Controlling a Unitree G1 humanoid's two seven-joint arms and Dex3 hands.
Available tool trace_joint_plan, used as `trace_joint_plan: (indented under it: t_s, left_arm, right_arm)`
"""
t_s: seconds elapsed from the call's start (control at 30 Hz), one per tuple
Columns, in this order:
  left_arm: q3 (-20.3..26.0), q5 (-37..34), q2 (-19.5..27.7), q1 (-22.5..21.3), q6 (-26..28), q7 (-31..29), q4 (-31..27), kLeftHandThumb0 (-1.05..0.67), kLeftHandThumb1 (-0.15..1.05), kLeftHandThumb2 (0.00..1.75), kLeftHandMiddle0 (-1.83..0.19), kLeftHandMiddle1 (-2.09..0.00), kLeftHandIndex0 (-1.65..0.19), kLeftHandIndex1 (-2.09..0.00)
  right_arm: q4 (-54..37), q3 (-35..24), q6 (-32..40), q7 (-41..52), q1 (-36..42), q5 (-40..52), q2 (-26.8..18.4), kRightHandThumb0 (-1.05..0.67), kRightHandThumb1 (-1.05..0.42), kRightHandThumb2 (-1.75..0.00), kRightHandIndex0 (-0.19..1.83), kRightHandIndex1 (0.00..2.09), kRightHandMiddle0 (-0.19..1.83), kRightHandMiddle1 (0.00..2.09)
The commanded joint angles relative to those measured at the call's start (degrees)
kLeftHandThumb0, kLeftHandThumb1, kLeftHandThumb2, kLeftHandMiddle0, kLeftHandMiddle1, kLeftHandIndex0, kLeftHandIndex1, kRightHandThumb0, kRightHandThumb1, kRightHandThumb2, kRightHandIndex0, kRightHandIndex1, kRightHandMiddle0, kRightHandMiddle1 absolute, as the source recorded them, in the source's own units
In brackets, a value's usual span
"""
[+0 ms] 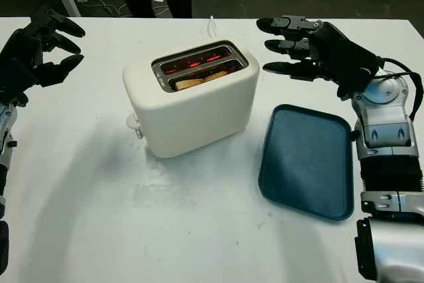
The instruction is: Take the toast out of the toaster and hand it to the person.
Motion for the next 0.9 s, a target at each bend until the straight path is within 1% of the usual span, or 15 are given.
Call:
trace_joint_plan:
  t_s: [0.0, 0.1, 0.3, 0.7, 0.87]
  left_arm:
    - [-0.1, 0.6, 0.2, 0.6, -1.2, 0.4, 0.0, -1.05, 0.92, 0.31, 0.00, -1.63, 0.00, -1.54]
    - [-0.2, 1.0, 0.3, 0.8, -0.2, 0.6, -1.1, -1.05, 0.92, 0.33, 0.00, -1.64, 0.00, -1.55]
    - [0.1, 0.3, -0.1, 1.1, 1.2, 0.3, -2.0, -1.05, 0.92, 0.30, 0.00, -1.66, 0.00, -1.57]
    - [0.1, 0.2, 0.1, 0.7, -1.5, 0.1, 0.1, -1.05, 0.92, 0.30, 0.00, -1.62, 0.00, -1.54]
    - [-0.1, 0.8, 0.2, 0.8, -0.8, 0.6, -0.5, -1.05, 0.92, 0.32, 0.00, -1.64, 0.00, -1.55]
  right_arm:
    - [0.6, -0.2, -2.1, 0.2, -1.0, 0.1, -0.2, -0.35, -0.92, -0.03, 0.46, 0.01, 0.45, 0.00]
    - [1.2, -0.1, -3.0, 0.3, -1.1, 0.1, -0.2, -0.34, -0.92, -0.03, 0.47, 0.01, 0.45, 0.01]
    - [0.6, -0.1, -1.9, -0.1, -1.0, 0.1, -0.2, -0.35, -0.92, -0.02, 0.47, 0.01, 0.45, 0.01]
    - [0.1, 0.0, -1.8, -0.6, -0.8, -0.3, -0.2, -0.33, -0.92, -0.01, 0.47, 0.01, 0.46, 0.01]
    - [0.3, 0.0, -1.9, -0.5, -0.9, -0.2, -0.3, -0.31, -0.92, -0.01, 0.47, 0.01, 0.46, 0.01]
